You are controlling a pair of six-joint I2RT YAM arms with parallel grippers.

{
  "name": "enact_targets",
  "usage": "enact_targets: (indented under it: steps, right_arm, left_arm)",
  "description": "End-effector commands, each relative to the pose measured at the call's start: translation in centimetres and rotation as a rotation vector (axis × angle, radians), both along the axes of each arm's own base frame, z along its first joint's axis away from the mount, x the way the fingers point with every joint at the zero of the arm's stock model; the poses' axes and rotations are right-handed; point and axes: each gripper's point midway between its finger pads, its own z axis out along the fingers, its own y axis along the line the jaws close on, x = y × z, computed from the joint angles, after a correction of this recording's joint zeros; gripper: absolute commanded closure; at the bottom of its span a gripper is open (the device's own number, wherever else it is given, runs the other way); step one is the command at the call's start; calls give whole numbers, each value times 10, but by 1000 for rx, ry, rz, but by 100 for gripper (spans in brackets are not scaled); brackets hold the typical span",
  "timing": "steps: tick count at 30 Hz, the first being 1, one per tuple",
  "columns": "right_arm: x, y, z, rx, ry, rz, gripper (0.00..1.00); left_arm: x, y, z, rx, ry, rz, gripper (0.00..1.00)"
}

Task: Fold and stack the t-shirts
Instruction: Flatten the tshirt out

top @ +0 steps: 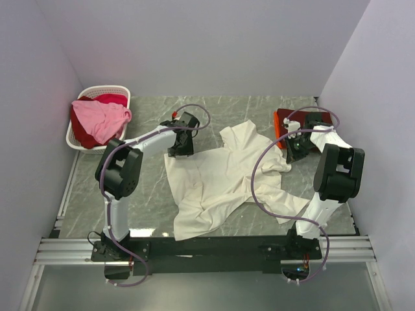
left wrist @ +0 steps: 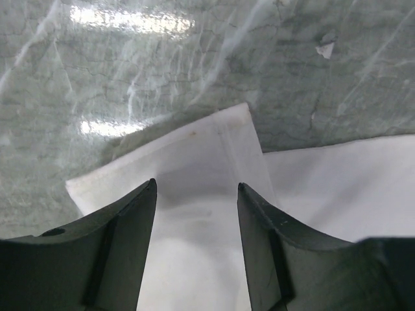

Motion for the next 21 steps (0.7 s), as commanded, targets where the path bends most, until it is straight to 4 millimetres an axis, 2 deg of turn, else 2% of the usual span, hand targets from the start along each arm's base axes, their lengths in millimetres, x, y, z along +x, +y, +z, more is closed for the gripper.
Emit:
enact_targets:
  steps: [1, 7, 13, 21]
  right_arm:
    - [13, 0, 17, 4, -76, 16, 100]
    - [13, 1, 16, 11, -74, 15, 100]
    - [11, 3, 15, 21, -72, 19, 100]
    - [11, 3, 18, 21, -77, 21, 100]
  left_arm:
    - [9, -17, 20, -33, -47, 10, 41]
    - [3, -36, 27, -16, -60, 13, 40]
    - [-7, -31, -4, 115, -11, 41, 42]
    - [-14, -22, -20, 196, -1, 33, 50]
